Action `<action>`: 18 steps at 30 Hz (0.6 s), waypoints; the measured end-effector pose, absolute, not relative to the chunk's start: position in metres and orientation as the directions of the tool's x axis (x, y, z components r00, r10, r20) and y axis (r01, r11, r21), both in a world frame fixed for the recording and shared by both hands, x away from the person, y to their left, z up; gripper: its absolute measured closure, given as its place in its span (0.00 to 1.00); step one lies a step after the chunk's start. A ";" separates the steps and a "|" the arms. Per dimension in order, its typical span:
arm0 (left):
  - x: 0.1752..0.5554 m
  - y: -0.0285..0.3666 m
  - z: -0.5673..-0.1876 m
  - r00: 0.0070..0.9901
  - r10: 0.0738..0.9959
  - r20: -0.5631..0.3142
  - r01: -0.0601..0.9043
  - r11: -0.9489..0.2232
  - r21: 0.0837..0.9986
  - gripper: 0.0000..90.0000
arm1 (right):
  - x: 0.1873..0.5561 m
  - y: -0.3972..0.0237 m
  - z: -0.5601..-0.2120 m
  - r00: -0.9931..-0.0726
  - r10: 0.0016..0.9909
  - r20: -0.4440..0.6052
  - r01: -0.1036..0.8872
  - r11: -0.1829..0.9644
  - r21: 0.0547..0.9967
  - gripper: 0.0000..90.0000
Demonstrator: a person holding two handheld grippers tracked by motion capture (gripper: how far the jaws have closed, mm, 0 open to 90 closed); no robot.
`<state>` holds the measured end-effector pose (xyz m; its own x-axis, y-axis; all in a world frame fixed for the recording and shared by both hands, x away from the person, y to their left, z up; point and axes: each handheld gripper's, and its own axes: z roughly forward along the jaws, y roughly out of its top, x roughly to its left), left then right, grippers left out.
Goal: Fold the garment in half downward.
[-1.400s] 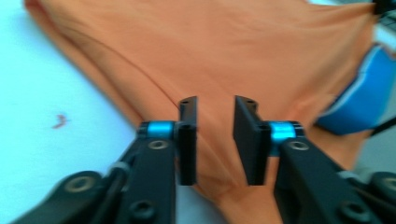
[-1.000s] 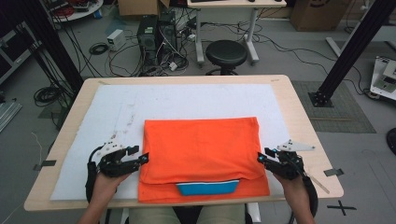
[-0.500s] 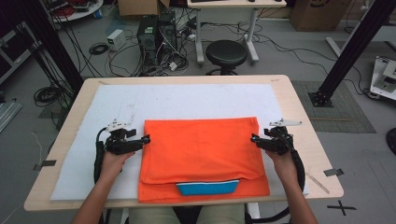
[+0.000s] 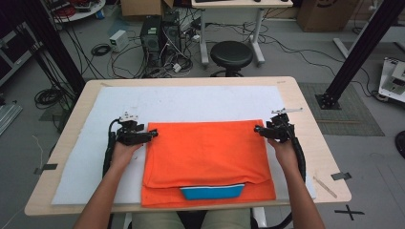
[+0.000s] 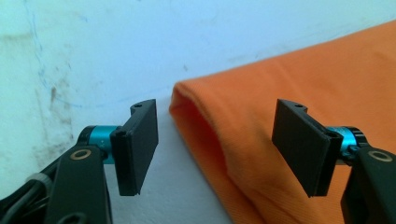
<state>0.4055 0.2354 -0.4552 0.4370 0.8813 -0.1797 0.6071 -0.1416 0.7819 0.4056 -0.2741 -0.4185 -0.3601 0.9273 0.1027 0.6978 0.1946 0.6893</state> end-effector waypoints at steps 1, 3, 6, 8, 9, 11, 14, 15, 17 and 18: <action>0.406 0.235 -0.455 0.436 0.883 -0.174 0.605 -0.145 0.783 0.39 | 0.408 -0.274 -0.419 -0.351 0.931 0.095 0.704 0.196 0.683 0.51; 0.408 0.231 -0.455 0.430 0.891 -0.147 0.611 -0.167 0.774 0.47 | 0.415 -0.274 -0.422 -0.329 0.940 0.086 0.721 0.191 0.666 0.53; 0.408 0.227 -0.455 0.417 0.903 -0.104 0.614 -0.195 0.764 0.55 | 0.424 -0.275 -0.429 -0.305 0.945 0.117 0.744 0.160 0.649 0.56; 0.408 0.227 -0.455 0.404 0.909 -0.103 0.615 -0.187 0.766 0.59 | 0.427 -0.273 -0.433 -0.301 0.948 0.103 0.754 0.171 0.634 0.57; 0.408 0.227 -0.455 0.401 0.910 -0.105 0.615 -0.182 0.767 0.60 | 0.428 -0.272 -0.436 -0.302 0.947 0.106 0.761 0.173 0.625 0.58; 0.408 0.228 -0.455 0.401 0.910 -0.102 0.614 -0.185 0.767 0.65 | 0.430 -0.271 -0.440 -0.308 0.944 0.114 0.770 0.177 0.612 0.62; 0.406 0.224 -0.455 0.426 0.901 -0.088 0.599 -0.208 0.773 0.77 | 0.430 -0.270 -0.440 -0.324 0.939 0.116 0.769 0.190 0.610 0.69; 0.406 0.223 -0.455 0.434 0.897 -0.081 0.596 -0.218 0.773 0.81 | 0.430 -0.270 -0.439 -0.325 0.939 0.111 0.769 0.194 0.609 0.70; 0.405 0.221 -0.455 0.439 0.895 -0.081 0.593 -0.220 0.775 0.88 | 0.429 -0.269 -0.439 -0.334 0.934 0.125 0.771 0.194 0.606 0.77; 0.405 0.221 -0.455 0.439 0.895 -0.081 0.592 -0.221 0.775 0.89 | 0.429 -0.269 -0.439 -0.339 0.932 0.127 0.771 0.198 0.606 0.80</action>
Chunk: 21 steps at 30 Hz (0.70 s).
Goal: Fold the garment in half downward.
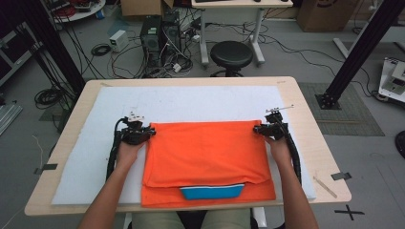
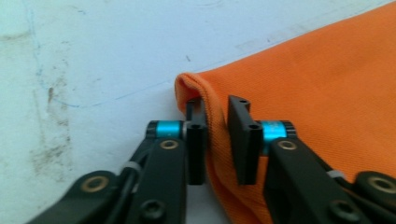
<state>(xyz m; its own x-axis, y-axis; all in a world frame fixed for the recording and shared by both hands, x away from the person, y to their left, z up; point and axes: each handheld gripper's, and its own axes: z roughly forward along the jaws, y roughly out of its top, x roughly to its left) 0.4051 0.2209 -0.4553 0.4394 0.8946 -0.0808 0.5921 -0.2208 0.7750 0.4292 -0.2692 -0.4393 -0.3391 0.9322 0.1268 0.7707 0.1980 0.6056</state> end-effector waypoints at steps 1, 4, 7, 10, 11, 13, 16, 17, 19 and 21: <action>0.405 0.220 -0.455 0.441 0.894 -0.074 0.590 -0.226 0.775 0.91 | 0.429 -0.269 -0.439 -0.346 0.928 0.135 0.770 0.199 0.606 0.85; 0.404 0.220 -0.455 0.442 0.894 -0.073 0.589 -0.228 0.775 0.91 | 0.428 -0.266 -0.439 -0.362 0.925 0.119 0.762 0.220 0.609 0.88; 0.405 0.220 -0.455 0.438 0.895 -0.085 0.595 -0.218 0.774 0.93 | 0.428 -0.266 -0.439 -0.364 0.923 0.125 0.762 0.218 0.610 0.89; 0.405 0.220 -0.455 0.430 0.898 -0.092 0.597 -0.206 0.775 0.94 | 0.428 -0.265 -0.438 -0.368 0.924 0.103 0.754 0.232 0.615 0.91; 0.406 0.220 -0.454 0.427 0.899 -0.100 0.597 -0.197 0.777 0.94 | 0.427 -0.264 -0.438 -0.364 0.927 0.089 0.747 0.233 0.622 0.91; 0.409 0.220 -0.452 0.419 0.901 -0.115 0.598 -0.178 0.782 0.94 | 0.427 -0.264 -0.437 -0.356 0.932 0.065 0.733 0.236 0.638 0.92; 0.416 0.219 -0.446 0.404 0.905 -0.137 0.597 -0.147 0.789 0.95 | 0.428 -0.268 -0.432 -0.332 0.942 0.043 0.706 0.218 0.673 0.93; 0.420 0.219 -0.444 0.397 0.905 -0.154 0.603 -0.131 0.787 0.95 | 0.429 -0.270 -0.430 -0.321 0.946 0.042 0.697 0.205 0.687 0.93; 0.426 0.216 -0.441 0.388 0.907 -0.162 0.605 -0.118 0.788 0.95 | 0.433 -0.275 -0.427 -0.303 0.952 0.050 0.694 0.184 0.696 0.93; 0.430 0.212 -0.439 0.382 0.909 -0.167 0.589 -0.100 0.802 0.95 | 0.437 -0.276 -0.426 -0.295 0.955 0.044 0.698 0.184 0.692 0.93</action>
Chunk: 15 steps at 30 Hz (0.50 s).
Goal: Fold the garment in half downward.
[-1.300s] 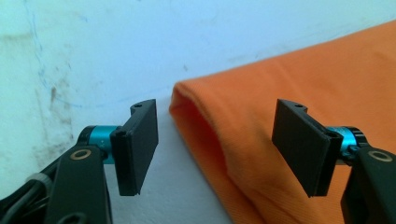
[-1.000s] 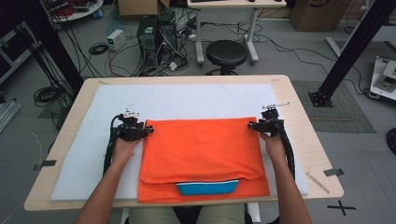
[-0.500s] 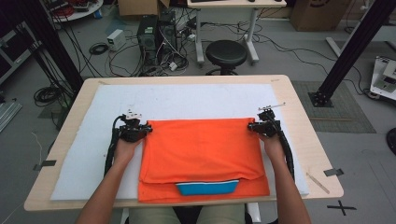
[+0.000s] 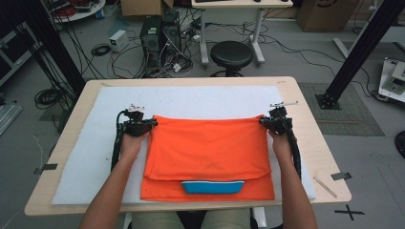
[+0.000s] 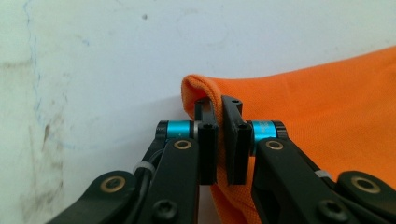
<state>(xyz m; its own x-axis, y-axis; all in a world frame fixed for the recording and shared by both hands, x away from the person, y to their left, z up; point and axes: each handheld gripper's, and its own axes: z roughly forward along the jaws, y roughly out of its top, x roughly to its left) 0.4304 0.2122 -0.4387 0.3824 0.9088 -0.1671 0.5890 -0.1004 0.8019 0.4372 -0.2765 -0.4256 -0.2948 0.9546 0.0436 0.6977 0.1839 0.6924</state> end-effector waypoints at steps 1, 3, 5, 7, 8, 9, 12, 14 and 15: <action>0.432 0.212 -0.438 0.376 0.909 -0.180 0.591 -0.086 0.802 0.95 | 0.439 -0.277 -0.425 -0.291 0.956 0.036 0.696 0.186 0.693 0.93; 0.437 0.210 -0.439 0.367 0.909 -0.196 0.604 -0.072 0.794 0.95 | 0.443 -0.279 -0.424 -0.280 0.959 0.054 0.702 0.166 0.693 0.93; 0.439 0.210 -0.440 0.366 0.911 -0.191 0.610 -0.081 0.788 0.95 | 0.449 -0.283 -0.429 -0.285 0.941 0.184 0.761 0.105 0.640 0.91; 0.439 0.211 -0.442 0.370 0.910 -0.187 0.616 -0.090 0.782 0.94 | 0.448 -0.283 -0.433 -0.281 0.944 0.174 0.768 0.113 0.631 0.76; 0.440 0.212 -0.443 0.367 0.910 -0.194 0.622 -0.085 0.778 0.94 | 0.447 -0.284 -0.433 -0.265 0.949 0.168 0.770 0.104 0.630 0.66; 0.441 0.213 -0.445 0.364 0.909 -0.201 0.628 -0.080 0.774 0.94 | 0.447 -0.285 -0.434 -0.239 0.957 0.161 0.774 0.088 0.627 0.55; 0.441 0.211 -0.449 0.363 0.912 -0.193 0.632 -0.088 0.770 0.94 | 0.447 -0.289 -0.438 -0.215 0.960 0.178 0.792 0.064 0.607 0.48; 0.441 0.211 -0.451 0.362 0.912 -0.195 0.631 -0.086 0.771 0.94 | 0.446 -0.285 -0.440 -0.244 0.954 0.172 0.793 0.094 0.602 0.49; 0.440 0.212 -0.451 0.361 0.911 -0.198 0.633 -0.083 0.769 0.94 | 0.445 -0.283 -0.440 -0.267 0.946 0.186 0.790 0.104 0.604 0.54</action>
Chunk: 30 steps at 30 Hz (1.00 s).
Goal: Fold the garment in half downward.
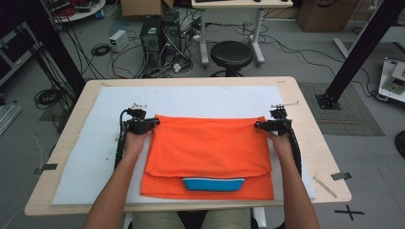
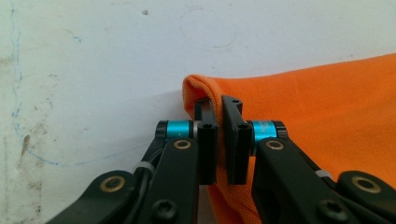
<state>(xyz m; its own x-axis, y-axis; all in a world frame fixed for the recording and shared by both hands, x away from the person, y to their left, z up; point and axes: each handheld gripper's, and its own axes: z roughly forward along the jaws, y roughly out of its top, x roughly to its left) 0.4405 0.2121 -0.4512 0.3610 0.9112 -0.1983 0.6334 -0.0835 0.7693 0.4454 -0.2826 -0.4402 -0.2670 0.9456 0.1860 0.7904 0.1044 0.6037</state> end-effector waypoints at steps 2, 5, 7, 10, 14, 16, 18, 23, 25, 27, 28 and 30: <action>0.440 0.213 -0.452 0.358 0.911 -0.202 0.633 -0.078 0.770 0.94 | 0.444 -0.276 -0.440 -0.284 0.942 0.178 0.789 0.125 0.601 0.65; 0.439 0.213 -0.454 0.357 0.912 -0.204 0.632 -0.075 0.771 0.94 | 0.443 -0.271 -0.439 -0.327 0.930 0.167 0.782 0.167 0.601 0.88; 0.439 0.213 -0.453 0.353 0.911 -0.213 0.627 -0.061 0.776 0.94 | 0.443 -0.272 -0.438 -0.349 0.926 0.146 0.767 0.192 0.612 0.91; 0.438 0.212 -0.450 0.349 0.910 -0.225 0.611 -0.039 0.791 0.94 | 0.443 -0.275 -0.433 -0.339 0.936 0.091 0.733 0.202 0.649 0.93; 0.439 0.211 -0.448 0.335 0.909 -0.250 0.595 0.001 0.804 0.94 | 0.451 -0.276 -0.425 -0.322 0.945 0.055 0.716 0.205 0.667 0.93; 0.443 0.209 -0.445 0.337 0.906 -0.255 0.602 0.001 0.799 0.94 | 0.456 -0.274 -0.420 -0.311 0.950 0.028 0.704 0.211 0.678 0.93; 0.448 0.206 -0.438 0.343 0.906 -0.250 0.591 -0.001 0.807 0.94 | 0.462 -0.273 -0.414 -0.302 0.953 0.001 0.694 0.219 0.685 0.93; 0.459 0.204 -0.433 0.321 0.911 -0.258 0.588 0.022 0.809 0.94 | 0.476 -0.273 -0.407 -0.283 0.959 -0.009 0.679 0.207 0.704 0.93; 0.464 0.205 -0.434 0.315 0.909 -0.272 0.586 0.039 0.809 0.94 | 0.482 -0.271 -0.406 -0.282 0.959 -0.016 0.666 0.208 0.716 0.93; 0.468 0.206 -0.436 0.313 0.909 -0.274 0.587 0.042 0.809 0.94 | 0.487 -0.270 -0.409 -0.278 0.960 -0.014 0.657 0.201 0.727 0.93; 0.469 0.206 -0.437 0.317 0.909 -0.272 0.586 0.038 0.809 0.94 | 0.489 -0.269 -0.411 -0.278 0.960 -0.021 0.658 0.206 0.724 0.92; 0.470 0.206 -0.441 0.323 0.909 -0.262 0.590 0.023 0.807 0.93 | 0.490 -0.269 -0.417 -0.265 0.964 -0.014 0.674 0.196 0.712 0.92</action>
